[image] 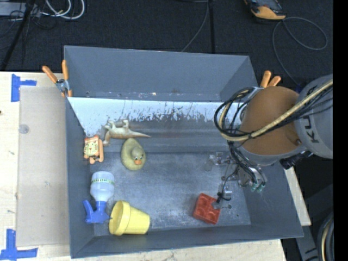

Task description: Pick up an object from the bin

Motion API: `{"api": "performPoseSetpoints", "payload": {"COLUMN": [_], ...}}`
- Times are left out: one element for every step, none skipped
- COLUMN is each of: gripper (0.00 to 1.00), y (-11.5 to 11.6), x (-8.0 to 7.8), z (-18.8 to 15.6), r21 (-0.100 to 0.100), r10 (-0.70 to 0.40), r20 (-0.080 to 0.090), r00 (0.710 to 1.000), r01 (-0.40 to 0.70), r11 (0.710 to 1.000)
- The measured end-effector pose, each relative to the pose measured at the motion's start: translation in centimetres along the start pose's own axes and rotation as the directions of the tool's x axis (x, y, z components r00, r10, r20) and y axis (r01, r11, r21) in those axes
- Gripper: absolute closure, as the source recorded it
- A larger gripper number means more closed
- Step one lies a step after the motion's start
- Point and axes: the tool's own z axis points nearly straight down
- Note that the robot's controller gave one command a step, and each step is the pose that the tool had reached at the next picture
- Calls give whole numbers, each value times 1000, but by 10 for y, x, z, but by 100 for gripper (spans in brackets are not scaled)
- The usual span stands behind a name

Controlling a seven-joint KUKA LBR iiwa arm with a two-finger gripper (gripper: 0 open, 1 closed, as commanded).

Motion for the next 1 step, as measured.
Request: {"api": "performPoseSetpoints", "payload": {"gripper": [0], "y": [0], "x": [-2], "z": [-4], "r21": [1], "r10": [-1], "r20": [7], "r00": [1000], "r01": [1], "r11": [1000]}}
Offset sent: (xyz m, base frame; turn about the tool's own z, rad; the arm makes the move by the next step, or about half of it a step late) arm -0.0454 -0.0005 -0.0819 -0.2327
